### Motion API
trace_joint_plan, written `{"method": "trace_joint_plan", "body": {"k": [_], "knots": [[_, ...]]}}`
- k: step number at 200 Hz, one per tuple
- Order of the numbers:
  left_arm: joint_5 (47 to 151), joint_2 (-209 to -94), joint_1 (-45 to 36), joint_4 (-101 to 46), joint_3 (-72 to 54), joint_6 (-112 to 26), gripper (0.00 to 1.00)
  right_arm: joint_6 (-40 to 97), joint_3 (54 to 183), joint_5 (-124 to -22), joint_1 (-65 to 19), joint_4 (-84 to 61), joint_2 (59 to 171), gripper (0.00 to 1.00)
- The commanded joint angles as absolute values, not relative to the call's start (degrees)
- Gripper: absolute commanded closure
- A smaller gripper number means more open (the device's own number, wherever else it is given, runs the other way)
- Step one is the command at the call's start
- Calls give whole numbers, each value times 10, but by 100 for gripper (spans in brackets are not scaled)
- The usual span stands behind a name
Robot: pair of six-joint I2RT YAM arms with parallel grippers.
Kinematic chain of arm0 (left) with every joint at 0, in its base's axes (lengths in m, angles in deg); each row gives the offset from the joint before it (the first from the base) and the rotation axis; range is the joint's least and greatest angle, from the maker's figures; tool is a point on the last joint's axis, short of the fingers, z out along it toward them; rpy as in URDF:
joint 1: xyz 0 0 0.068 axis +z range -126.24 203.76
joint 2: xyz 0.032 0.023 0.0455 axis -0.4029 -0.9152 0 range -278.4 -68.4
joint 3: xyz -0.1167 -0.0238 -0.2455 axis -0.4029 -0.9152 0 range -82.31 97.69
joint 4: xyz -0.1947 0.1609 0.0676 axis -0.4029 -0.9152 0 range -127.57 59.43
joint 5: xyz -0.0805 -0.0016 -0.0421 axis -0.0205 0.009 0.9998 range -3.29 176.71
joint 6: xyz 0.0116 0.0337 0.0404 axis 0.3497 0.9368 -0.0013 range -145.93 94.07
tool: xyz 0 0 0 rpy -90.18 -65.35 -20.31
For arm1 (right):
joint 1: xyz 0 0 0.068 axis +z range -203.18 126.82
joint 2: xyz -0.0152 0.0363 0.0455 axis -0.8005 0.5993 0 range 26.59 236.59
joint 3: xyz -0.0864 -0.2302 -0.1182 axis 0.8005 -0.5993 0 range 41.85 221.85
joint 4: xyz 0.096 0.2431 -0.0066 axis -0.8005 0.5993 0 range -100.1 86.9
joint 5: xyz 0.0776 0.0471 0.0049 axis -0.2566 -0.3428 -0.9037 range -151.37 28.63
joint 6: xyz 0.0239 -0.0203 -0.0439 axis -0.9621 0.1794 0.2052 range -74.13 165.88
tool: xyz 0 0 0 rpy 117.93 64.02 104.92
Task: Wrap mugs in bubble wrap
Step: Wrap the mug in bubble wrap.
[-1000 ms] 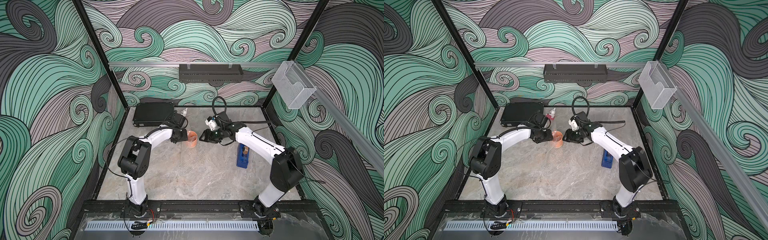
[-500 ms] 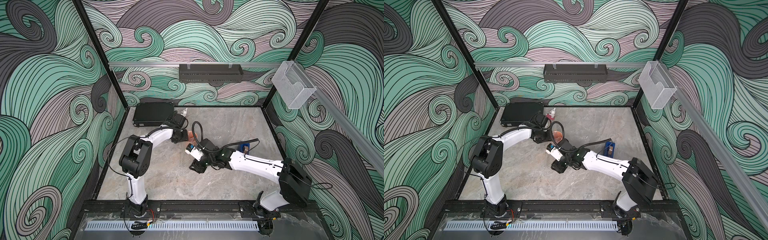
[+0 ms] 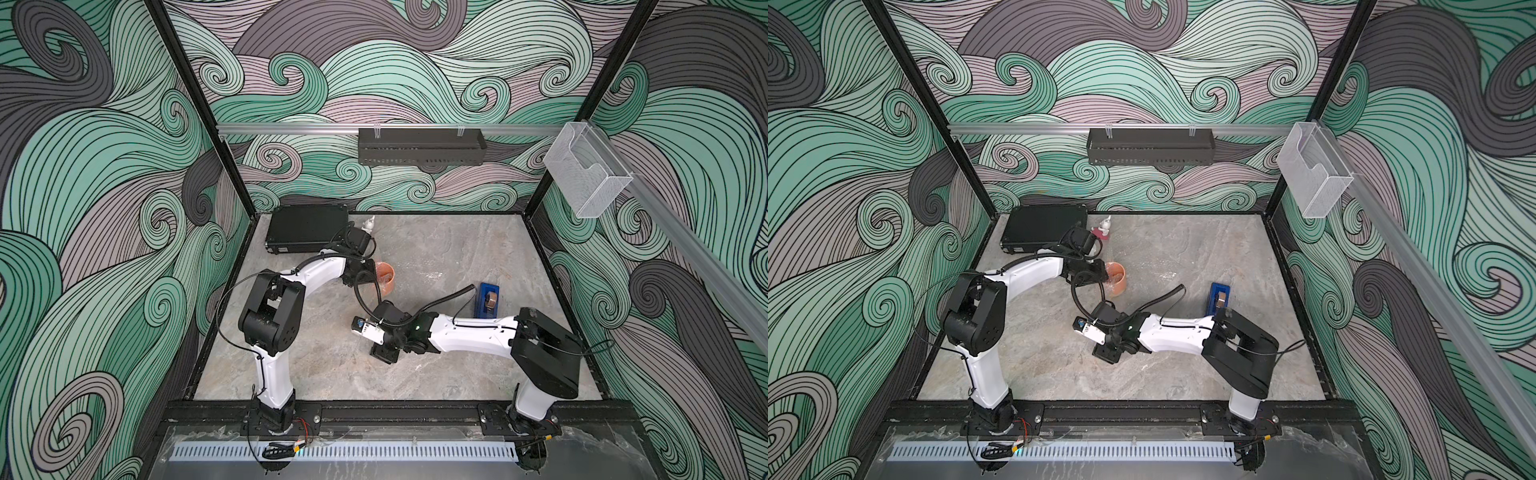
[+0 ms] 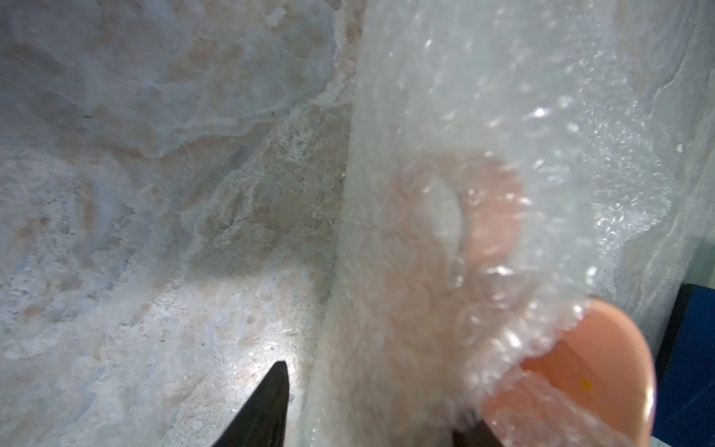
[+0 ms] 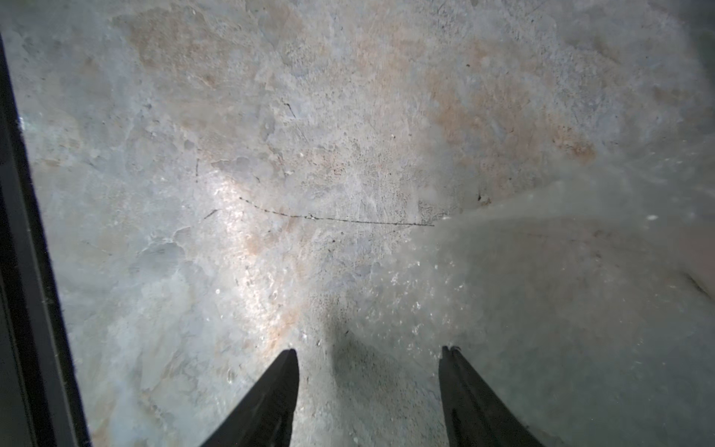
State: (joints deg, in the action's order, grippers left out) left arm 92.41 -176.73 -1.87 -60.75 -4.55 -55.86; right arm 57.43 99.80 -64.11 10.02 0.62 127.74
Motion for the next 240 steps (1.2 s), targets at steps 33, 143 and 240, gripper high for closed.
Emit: {"method": "trace_joint_plan", "body": {"k": [33, 143, 240], "knots": [[930, -1782, -11, -631, -41, -545, 47, 583, 1018, -592, 104, -15, 1322, 37], [938, -1791, -8, -625, -39, -545, 47, 590, 1047, -500, 104, -15, 1301, 100], [953, -1784, -6, -619, -44, -541, 48, 544, 1112, -485, 14, -22, 1249, 100]]}}
